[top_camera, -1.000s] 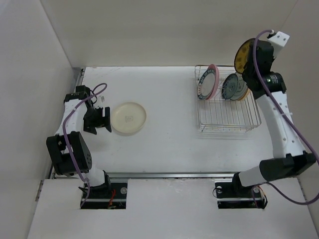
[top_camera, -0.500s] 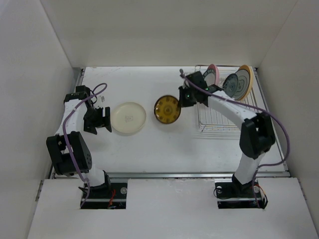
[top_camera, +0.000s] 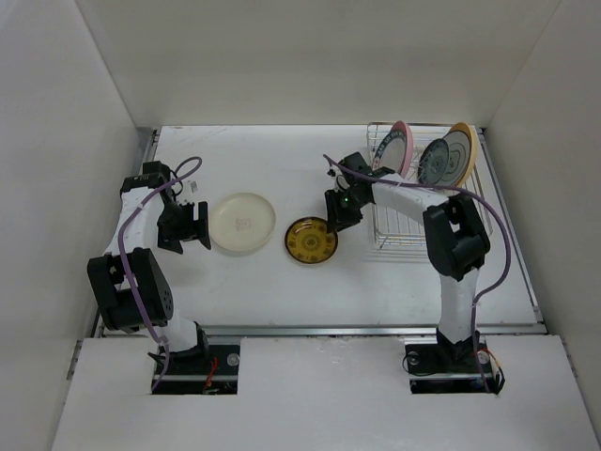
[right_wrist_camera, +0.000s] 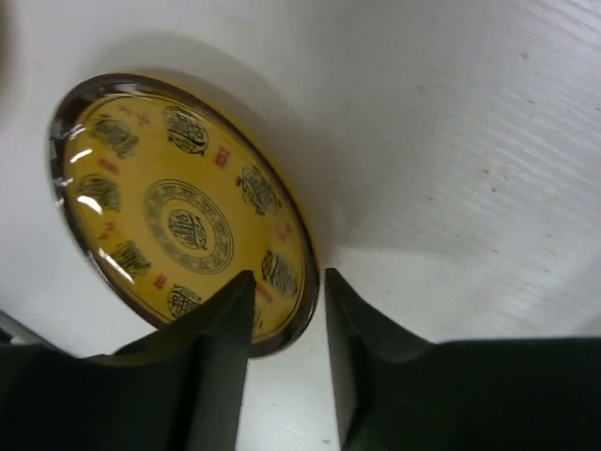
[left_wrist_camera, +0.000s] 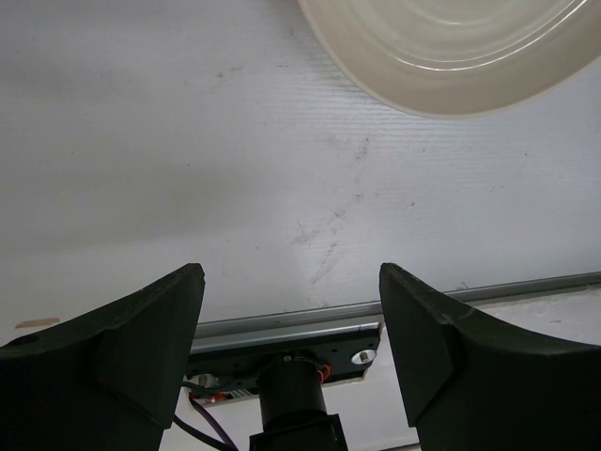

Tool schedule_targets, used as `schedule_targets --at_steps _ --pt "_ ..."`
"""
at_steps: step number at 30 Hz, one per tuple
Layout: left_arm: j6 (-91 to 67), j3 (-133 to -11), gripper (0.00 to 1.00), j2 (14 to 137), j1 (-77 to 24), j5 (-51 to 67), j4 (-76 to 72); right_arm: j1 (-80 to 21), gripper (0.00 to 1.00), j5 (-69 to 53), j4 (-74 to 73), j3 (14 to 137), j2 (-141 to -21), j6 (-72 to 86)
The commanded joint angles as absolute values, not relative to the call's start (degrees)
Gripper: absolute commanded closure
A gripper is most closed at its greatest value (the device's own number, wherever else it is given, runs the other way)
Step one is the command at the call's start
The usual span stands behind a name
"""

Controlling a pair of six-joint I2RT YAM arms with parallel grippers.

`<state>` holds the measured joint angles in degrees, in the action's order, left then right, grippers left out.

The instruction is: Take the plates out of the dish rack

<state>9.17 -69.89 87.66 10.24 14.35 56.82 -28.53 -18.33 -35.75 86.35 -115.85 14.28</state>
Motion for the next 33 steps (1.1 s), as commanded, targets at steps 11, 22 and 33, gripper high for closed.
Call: schedule_targets --at_steps 11,22,33 --pt "9.8 -69.6 0.27 87.1 10.5 14.9 57.9 -30.6 0.29 8.1 -44.6 97.2 -97.1 14.8" --pt "9.8 -69.6 0.27 87.1 10.5 14.3 57.9 -27.3 0.07 49.0 -32.7 97.4 -79.5 15.2" --pt "9.8 -69.1 0.27 86.0 10.5 14.3 57.9 -22.4 0.27 45.4 -34.4 108.7 -100.7 14.2"
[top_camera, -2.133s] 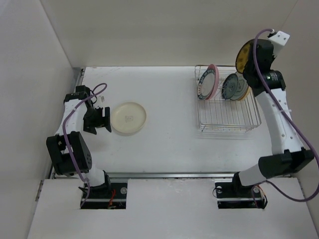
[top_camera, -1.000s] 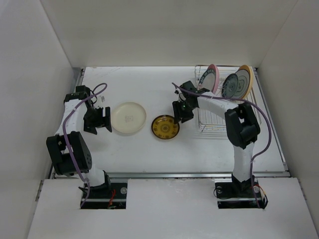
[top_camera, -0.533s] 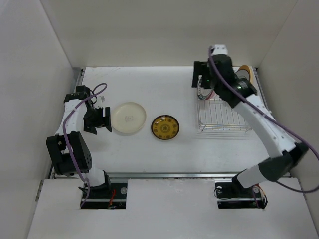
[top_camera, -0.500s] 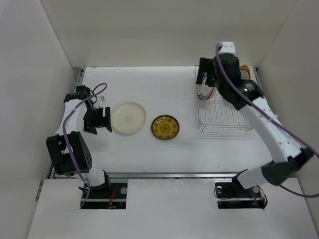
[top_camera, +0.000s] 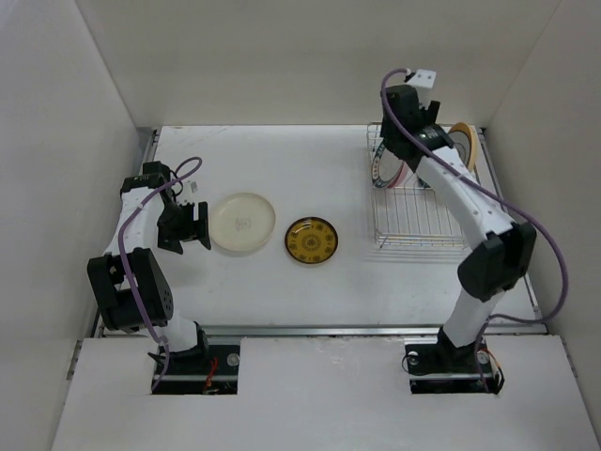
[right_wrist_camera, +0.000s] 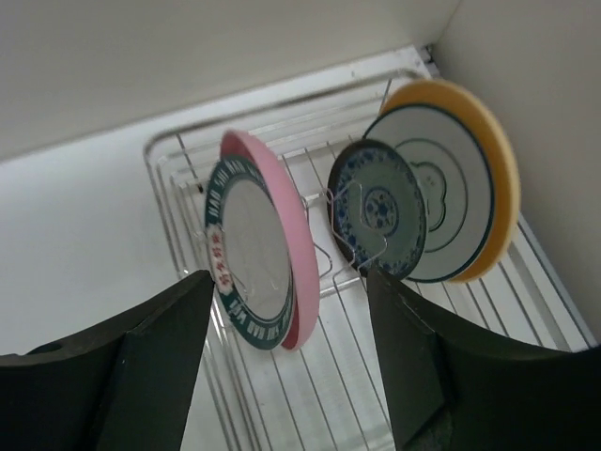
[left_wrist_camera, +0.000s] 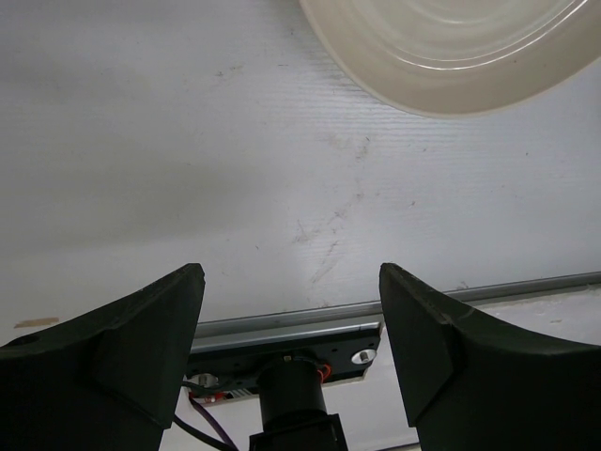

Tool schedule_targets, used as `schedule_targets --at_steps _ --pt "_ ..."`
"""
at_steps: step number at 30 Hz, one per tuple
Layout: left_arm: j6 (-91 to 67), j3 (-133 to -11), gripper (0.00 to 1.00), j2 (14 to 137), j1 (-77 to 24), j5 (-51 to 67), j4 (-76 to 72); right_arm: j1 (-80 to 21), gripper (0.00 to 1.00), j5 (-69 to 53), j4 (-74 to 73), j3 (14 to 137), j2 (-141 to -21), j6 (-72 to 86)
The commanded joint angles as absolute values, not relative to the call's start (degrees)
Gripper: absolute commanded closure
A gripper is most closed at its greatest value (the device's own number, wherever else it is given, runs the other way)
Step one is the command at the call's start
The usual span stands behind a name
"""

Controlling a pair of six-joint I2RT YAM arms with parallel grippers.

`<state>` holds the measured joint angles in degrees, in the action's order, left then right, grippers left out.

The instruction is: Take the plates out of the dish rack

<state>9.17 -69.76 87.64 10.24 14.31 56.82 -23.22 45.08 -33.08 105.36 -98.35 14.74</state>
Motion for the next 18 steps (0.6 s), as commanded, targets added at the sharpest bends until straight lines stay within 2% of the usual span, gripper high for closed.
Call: schedule_targets --at_steps 1,7,10,11,12,14,18 --pt "9.8 -69.1 0.27 86.0 10.5 14.3 57.9 -21.7 0.28 45.4 -34.4 109.9 -102.9 14.2" --pt "10.4 -68.6 0.27 86.0 10.5 14.3 57.9 -19.6 0.33 50.3 -35.0 112.5 -108.9 15.4" --pt "10.4 -68.6 0.27 86.0 10.5 14.3 57.9 -18.5 0.4 50.9 -35.6 113.0 -110.3 15.4" --pt "10.4 -68.6 0.27 86.0 10.5 14.3 57.9 -18.5 0.44 50.9 -35.6 112.4 -111.1 15.4" --pt "10.4 -68.6 0.27 86.0 10.5 14.8 57.9 -18.5 0.52 50.9 -35.6 112.4 -111.9 15.4" --pt "10.4 -68.6 0.27 86.5 10.5 14.9 57.9 -17.2 0.59 47.8 -35.6 111.9 -112.4 15.4" --pt "10.4 -68.6 0.27 86.5 10.5 14.9 57.9 -16.6 0.6 44.2 -36.1 111.9 -114.8 15.9"
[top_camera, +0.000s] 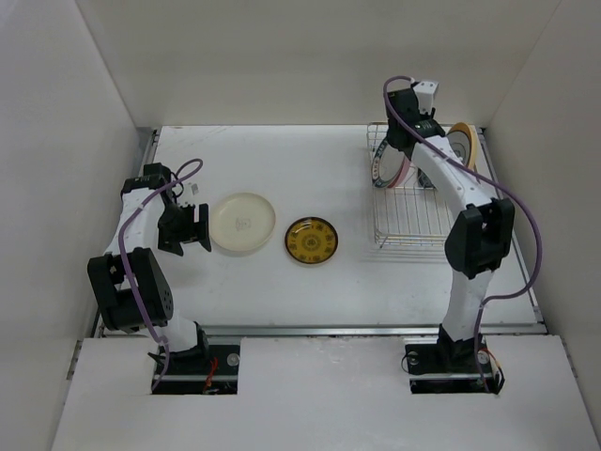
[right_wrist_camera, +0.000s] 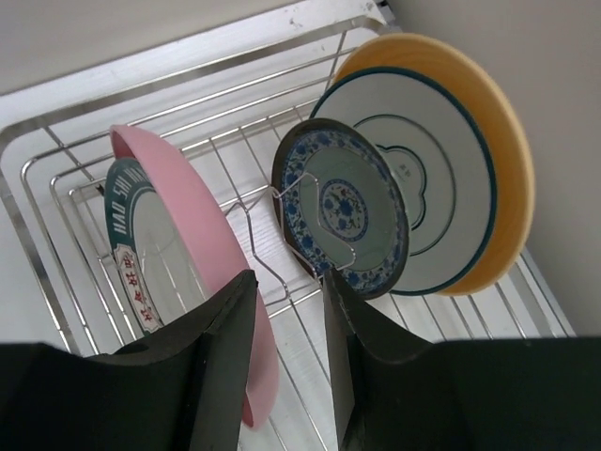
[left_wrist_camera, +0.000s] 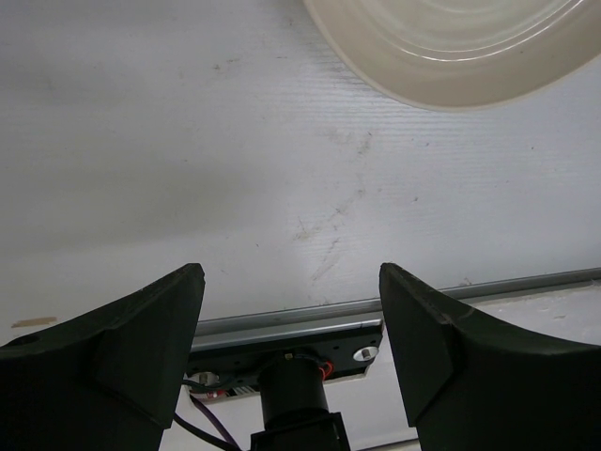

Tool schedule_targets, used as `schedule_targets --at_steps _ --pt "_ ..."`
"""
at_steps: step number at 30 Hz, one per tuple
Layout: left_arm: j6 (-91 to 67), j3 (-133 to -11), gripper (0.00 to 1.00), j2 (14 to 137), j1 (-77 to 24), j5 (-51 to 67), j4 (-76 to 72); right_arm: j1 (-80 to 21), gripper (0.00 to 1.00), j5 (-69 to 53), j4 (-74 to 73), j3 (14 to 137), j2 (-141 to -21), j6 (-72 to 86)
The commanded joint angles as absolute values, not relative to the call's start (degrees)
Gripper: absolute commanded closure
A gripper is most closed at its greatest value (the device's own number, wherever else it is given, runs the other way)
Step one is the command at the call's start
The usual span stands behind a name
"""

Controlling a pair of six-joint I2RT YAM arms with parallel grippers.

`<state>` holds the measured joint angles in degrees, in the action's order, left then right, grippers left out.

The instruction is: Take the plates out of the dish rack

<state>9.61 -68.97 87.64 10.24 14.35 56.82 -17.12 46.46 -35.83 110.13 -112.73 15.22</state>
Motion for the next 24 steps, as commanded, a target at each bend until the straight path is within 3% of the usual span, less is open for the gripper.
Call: schedule_targets --at_steps 1,4,5,8,15,19,24 --pt "10.4 -68.6 0.27 86.5 10.5 14.9 57.9 -16.6 0.6 44.2 -36.1 111.4 -114.8 16.6" --pt "10.4 -68.6 0.27 86.5 10.5 14.9 57.9 -16.6 0.6 44.7 -34.6 109.2 -112.3 17.2" --pt "10.4 -68.6 0.27 86.5 10.5 14.9 57.9 -16.6 0.51 45.7 -33.8 108.6 -111.6 17.7" --pt "10.4 -68.6 0.27 86.5 10.5 14.9 57.9 -16.6 0.47 49.1 -32.7 106.5 -108.4 18.8" --pt "10.4 -68.6 0.27 87.0 10.5 14.9 57.9 -16.6 0.47 48.4 -25.2 100.6 -99.4 17.2" --pt "10.4 -68.6 0.27 87.0 10.5 14.9 57.9 -16.6 0.35 38.8 -23.3 99.4 -99.3 14.1" --pt "10.4 -68.6 0.27 87.0 10.5 14.9 57.9 -16.6 0.2 33.6 -29.6 107.6 -106.4 12.0"
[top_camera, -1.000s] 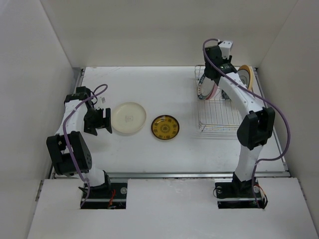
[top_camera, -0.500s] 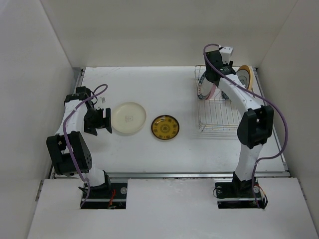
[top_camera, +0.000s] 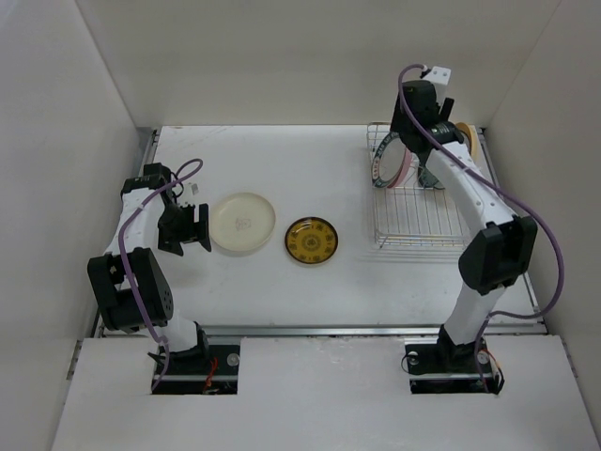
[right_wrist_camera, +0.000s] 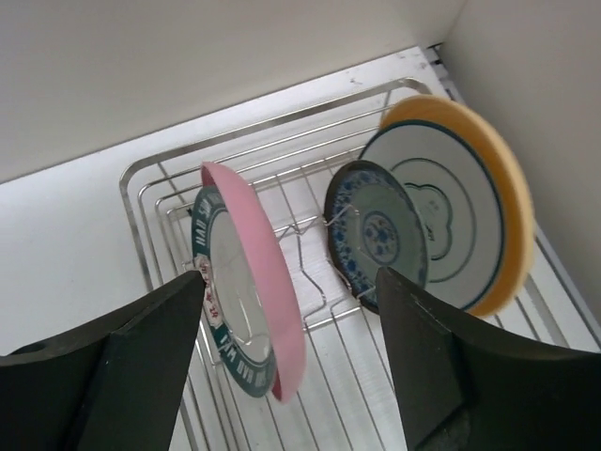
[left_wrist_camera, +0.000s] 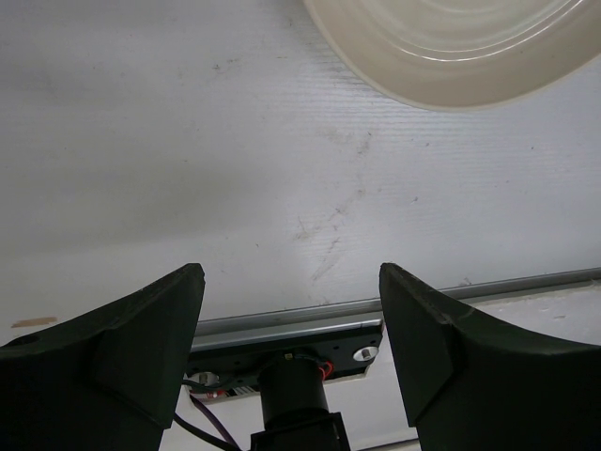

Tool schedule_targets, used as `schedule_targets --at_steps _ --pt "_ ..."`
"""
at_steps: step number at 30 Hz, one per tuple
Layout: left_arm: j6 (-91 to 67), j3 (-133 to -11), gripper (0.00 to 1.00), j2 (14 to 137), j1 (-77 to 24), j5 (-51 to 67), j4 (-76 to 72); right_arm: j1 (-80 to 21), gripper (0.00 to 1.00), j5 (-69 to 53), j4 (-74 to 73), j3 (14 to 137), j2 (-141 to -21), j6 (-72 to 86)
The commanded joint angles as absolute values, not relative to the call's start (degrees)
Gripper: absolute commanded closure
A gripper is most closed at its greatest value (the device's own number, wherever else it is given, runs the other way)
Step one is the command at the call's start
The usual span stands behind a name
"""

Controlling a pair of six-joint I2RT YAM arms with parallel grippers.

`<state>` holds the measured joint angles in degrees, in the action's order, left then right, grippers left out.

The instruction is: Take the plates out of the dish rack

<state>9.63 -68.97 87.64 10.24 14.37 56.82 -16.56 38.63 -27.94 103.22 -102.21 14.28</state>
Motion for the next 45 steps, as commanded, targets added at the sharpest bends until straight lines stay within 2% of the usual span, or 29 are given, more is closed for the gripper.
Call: schedule_targets --at_steps 1,5,11,15,16,19,22,23,29,35,38,43,45 --pt "10.4 -68.6 0.27 87.0 10.5 14.9 57.9 -16.6 0.2 33.6 -31.1 109.2 -109.2 12.0" --pt "10.4 -68.6 0.27 87.0 10.5 14.9 57.9 -16.6 0.2 38.1 -35.1 112.1 -112.9 13.4" --pt "10.4 -68.6 0.27 87.5 10.5 14.9 57.9 -16.6 0.35 43.2 -35.8 112.1 -114.3 15.5" --pt "10.4 -68.6 0.27 87.5 10.5 14.9 57.9 -16.1 0.58 45.7 -36.6 112.1 -115.0 16.1" --pt "10.4 -68.6 0.27 87.5 10.5 14.9 57.9 -16.1 0.69 46.5 -36.6 111.5 -114.1 16.1" --pt "10.4 -68.6 0.27 88.1 10.5 15.4 57.9 -16.1 0.84 46.5 -35.0 109.2 -110.8 16.6" --pt "10.4 -68.6 0.27 88.1 10.5 15.4 57.9 -16.1 0.93 47.2 -34.3 107.9 -107.8 16.6" --pt "10.4 -68.6 0.27 88.1 10.5 15.4 57.9 -16.1 0.99 47.8 -33.8 107.9 -107.1 16.1" --pt "10.4 -68.6 0.26 88.1 10.5 15.4 57.9 -17.1 1.0 53.2 -33.7 107.4 -102.4 14.1" --pt "10.4 -68.6 0.26 88.1 10.5 15.4 57.9 -19.0 1.0 70.6 -33.2 108.5 -100.2 7.6" --pt "10.9 -68.6 0.26 88.1 10.5 15.9 57.9 -20.2 1.0 75.5 -30.2 108.5 -97.0 3.1" --pt "12.0 -68.6 0.25 85.8 10.5 18.9 58.4 -25.6 1.0 78.1 -24.7 108.5 -91.2 -2.0" --pt "13.4 -68.6 0.21 84.6 10.5 22.0 59.0 -30.5 1.0 71.4 -24.1 107.1 -89.3 -2.0"
